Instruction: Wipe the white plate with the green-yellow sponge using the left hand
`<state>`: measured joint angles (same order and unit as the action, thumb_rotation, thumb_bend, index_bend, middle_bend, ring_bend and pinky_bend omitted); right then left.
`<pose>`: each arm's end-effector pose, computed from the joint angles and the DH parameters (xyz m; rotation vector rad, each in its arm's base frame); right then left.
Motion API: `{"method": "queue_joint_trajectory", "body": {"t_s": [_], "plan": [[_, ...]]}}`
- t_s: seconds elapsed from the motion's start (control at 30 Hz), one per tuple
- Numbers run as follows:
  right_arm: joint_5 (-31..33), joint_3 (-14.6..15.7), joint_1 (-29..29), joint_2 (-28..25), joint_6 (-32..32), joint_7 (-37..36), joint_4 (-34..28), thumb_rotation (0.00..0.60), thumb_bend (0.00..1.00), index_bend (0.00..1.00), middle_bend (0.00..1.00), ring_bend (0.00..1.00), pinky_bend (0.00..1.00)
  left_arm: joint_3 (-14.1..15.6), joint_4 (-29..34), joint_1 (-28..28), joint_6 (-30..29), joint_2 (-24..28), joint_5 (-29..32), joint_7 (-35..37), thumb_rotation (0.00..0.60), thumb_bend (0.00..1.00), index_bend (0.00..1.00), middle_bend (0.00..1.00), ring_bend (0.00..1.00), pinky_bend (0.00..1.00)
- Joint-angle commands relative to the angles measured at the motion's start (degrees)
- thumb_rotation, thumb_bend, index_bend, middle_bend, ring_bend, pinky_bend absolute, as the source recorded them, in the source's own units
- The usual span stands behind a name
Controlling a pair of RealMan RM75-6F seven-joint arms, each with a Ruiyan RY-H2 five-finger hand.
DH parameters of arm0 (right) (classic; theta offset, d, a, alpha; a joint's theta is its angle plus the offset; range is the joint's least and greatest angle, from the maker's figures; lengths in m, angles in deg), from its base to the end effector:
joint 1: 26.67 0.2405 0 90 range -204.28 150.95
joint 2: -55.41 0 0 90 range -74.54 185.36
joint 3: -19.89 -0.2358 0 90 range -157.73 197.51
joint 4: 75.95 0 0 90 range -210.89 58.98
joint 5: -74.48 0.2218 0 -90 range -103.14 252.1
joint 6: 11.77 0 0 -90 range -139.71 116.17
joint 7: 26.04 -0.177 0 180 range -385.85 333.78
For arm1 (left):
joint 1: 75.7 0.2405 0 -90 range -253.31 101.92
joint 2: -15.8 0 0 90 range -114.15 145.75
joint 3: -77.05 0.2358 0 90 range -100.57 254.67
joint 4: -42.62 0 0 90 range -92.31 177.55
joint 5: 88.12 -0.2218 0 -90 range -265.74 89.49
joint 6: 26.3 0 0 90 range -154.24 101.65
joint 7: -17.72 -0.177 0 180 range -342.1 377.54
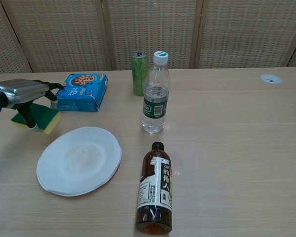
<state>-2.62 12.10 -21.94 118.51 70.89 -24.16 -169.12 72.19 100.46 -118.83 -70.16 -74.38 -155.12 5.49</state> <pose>-0.3151 -0.2297 0.1619 1.2363 -0.9164 0.8430 -0.2443 0.4143 -0.0207 -1.8691 -0.8132 -0.5443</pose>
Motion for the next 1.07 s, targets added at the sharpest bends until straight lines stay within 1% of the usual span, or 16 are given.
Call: {"method": "queue_joint_trajectory", "body": {"t_s": [0.03, 0.07, 0.13, 0.2, 0.23, 0.37, 0.47, 0.57, 0.63, 0.67, 0.7, 0.8, 0.87, 0.97, 1.0, 1.07], "plan": [[0.0, 0.0, 0.0, 0.1, 0.0, 0.3, 0.0, 0.600, 0.00, 0.00, 0.00, 0.00, 0.00, 0.9, -3.5, 1.3, 2.2, -0.4, -1.0, 4.6, 0.600, 0.16, 0.53, 0.00, 0.00, 0.00], [0.0, 0.1, 0.0, 0.2, 0.0, 0.4, -0.1, 0.600, 0.00, 0.00, 0.00, 0.00, 0.00, 1.0, -4.0, 1.5, 2.6, -0.4, -1.1, 5.3, 0.600, 0.14, 0.46, 0.00, 0.00, 0.00], [-0.1, 0.1, 0.1, 0.3, 0.0, 0.6, -0.1, 0.600, 0.00, 0.00, 0.00, 0.00, 0.00, 1.0, -4.4, 1.5, 3.7, -0.3, -0.8, 6.0, 0.600, 0.04, 0.22, 0.00, 0.00, 0.00], [-0.2, 0.1, 0.1, 0.3, 0.0, 0.7, -0.1, 0.600, 0.00, 0.00, 0.00, 0.00, 0.00, 0.7, -4.1, 1.5, 4.5, 0.2, 0.0, 6.0, 0.600, 0.00, 0.06, 0.00, 0.00, 0.00], [-0.2, 0.1, 0.1, 0.3, 0.1, 0.6, -0.1, 0.600, 0.00, 0.00, 0.00, 0.00, 0.00, 0.5, -3.7, 1.6, 4.7, 0.5, 0.3, 5.9, 0.600, 0.00, 0.02, 0.00, 0.00, 0.00], [-0.3, 0.1, 0.0, 0.1, 0.1, 0.2, -0.1, 0.600, 0.00, 0.00, 0.00, 0.00, 0.00, -0.5, -0.4, 2.5, 3.5, 2.8, 1.4, 6.2, 0.600, 0.00, 0.00, 0.00, 0.00, 0.00], [-0.5, 0.2, -0.1, -0.1, 0.3, -0.1, -0.3, 0.600, 0.00, 0.00, 0.00, 0.00, 0.00, -1.1, 3.5, 3.8, 1.5, 5.4, 1.8, 6.9, 0.600, 0.00, 0.00, 0.00, 0.00, 0.00], [-0.9, 0.2, -0.3, -0.3, 0.7, -0.6, -0.5, 0.600, 0.00, 0.00, 0.00, 0.00, 0.00, -2.0, 8.6, 6.0, -2.9, 9.1, 1.4, 8.3, 0.600, 0.00, 0.00, 0.00, 0.00, 0.00], [-1.2, 0.2, -0.4, -0.4, 1.0, -0.7, -0.6, 0.600, 0.00, 0.00, 0.00, 0.00, 0.00, -2.9, 11.9, 8.6, -8.1, 11.0, 1.0, 10.2, 0.600, 0.00, 0.00, 0.00, 0.00, 0.00], [-1.3, 0.3, -0.4, -0.4, 1.1, -0.5, -0.6, 0.600, 0.00, 0.00, 0.00, 0.00, 0.00, -3.0, 13.7, 10.6, -11.8, 12.1, 0.7, 10.7, 0.600, 0.00, 0.00, 0.00, 0.00, 0.00], [-1.3, 0.3, -0.4, -0.3, 1.1, -0.5, -0.6, 0.600, 0.00, 0.00, 0.00, 0.00, 0.00, -2.9, 15.2, 12.0, -14.4, 12.8, 0.4, 10.5, 0.600, 0.00, 0.00, 0.00, 0.00, 0.00], [-1.5, 0.4, -0.4, -0.2, 1.1, -0.4, -0.6, 0.600, 0.00, 0.00, 0.00, 0.00, 0.00, -2.6, 19.8, 17.4, -24.6, 14.6, -0.9, 9.5, 0.600, 0.00, 0.00, 0.00, 0.00, 0.00], [-1.8, 0.5, -0.5, -0.2, 1.4, -0.5, -0.6, 0.600, 0.00, 0.00, 0.00, 0.00, 0.00, -1.8, 23.3, 20.9, -29.9, 16.1, -1.6, 8.4, 0.600, 0.00, 0.00, 0.00, 0.00, 0.00], [-2.1, 0.5, -0.5, -0.3, 1.6, -0.7, -0.7, 0.600, 0.00, 0.00, 0.00, 0.00, 0.00, -1.0, 26.5, 23.7, -33.6, 17.6, -1.9, 7.4, 0.600, 0.00, 0.00, 0.00, 0.00, 0.00], [-2.2, 0.5, -0.6, -0.4, 1.7, -0.9, -0.7, 0.600, 0.00, 0.00, 0.00, 0.00, 0.00, -0.6, 28.8, 25.8, -35.9, 19.0, -1.3, 6.8, 0.600, 0.00, 0.00, 0.00, 0.00, 0.00], [-2.4, 0.6, -0.7, -0.4, 1.9, -1.0, -0.6, 0.600, 0.00, 0.00, 0.00, 0.00, 0.00, -0.4, 32.4, 27.8, -38.2, 20.8, -1.1, 6.2, 0.600, 0.00, 0.00, 0.00, 0.00, 0.00]]}}
